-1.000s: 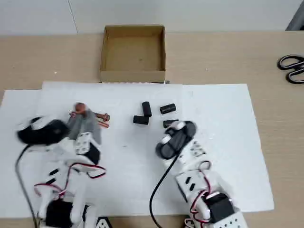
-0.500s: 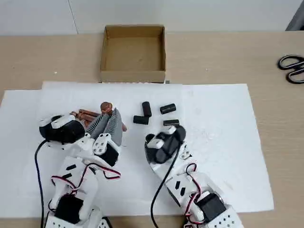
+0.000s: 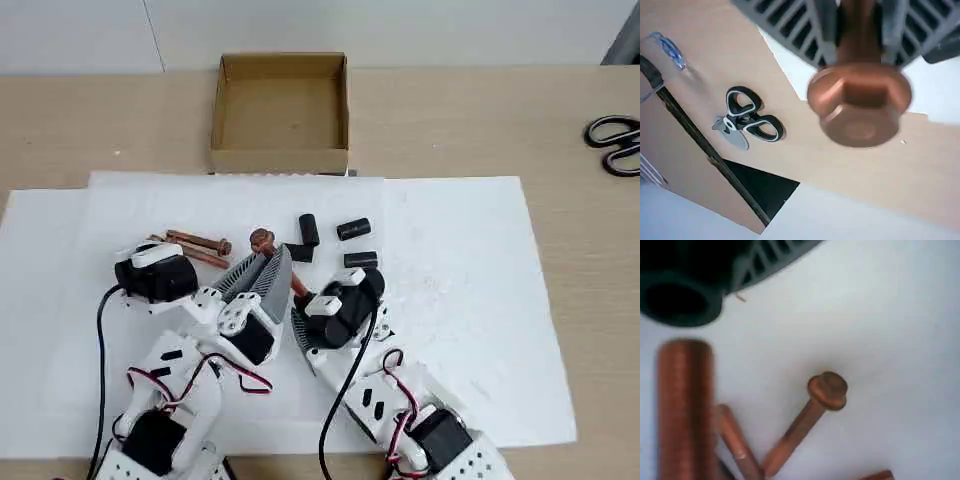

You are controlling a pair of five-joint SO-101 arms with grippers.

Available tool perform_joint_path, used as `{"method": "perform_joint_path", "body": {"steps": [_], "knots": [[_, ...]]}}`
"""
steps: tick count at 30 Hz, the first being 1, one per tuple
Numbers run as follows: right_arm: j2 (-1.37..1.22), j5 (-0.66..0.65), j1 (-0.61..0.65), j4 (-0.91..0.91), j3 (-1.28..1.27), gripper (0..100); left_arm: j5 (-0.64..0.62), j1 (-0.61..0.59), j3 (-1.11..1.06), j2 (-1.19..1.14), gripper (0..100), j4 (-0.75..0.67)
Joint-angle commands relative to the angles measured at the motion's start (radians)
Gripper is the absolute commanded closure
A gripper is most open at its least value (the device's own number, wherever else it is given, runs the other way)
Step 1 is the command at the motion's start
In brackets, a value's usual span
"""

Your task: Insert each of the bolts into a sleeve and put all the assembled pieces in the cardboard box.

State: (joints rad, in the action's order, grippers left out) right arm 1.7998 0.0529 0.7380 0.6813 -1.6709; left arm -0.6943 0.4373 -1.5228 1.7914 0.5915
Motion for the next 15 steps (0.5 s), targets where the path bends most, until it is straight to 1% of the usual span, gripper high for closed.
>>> {"method": "perform_joint_path", "body": {"steps": [1,5,8,11,15], "knots": [[0.013,0.008,0.005,-0.024,-0.009,99.5,-0.005,0.005,0.005,0.011,100,-0.028],[0.013,0.008,0.005,-0.024,-0.008,99.5,0.0,0.002,0.005,0.009,100,-0.026],[0.015,0.006,0.005,-0.024,-0.002,99.5,0.038,0.002,0.005,0.009,100,-0.026],[0.015,0.006,0.007,-0.024,0.031,99.5,0.041,0.002,0.004,0.009,100,-0.026],[0.015,0.005,0.039,0.008,0.064,99.5,0.041,0.005,-0.03,0.011,100,-0.028]]}}
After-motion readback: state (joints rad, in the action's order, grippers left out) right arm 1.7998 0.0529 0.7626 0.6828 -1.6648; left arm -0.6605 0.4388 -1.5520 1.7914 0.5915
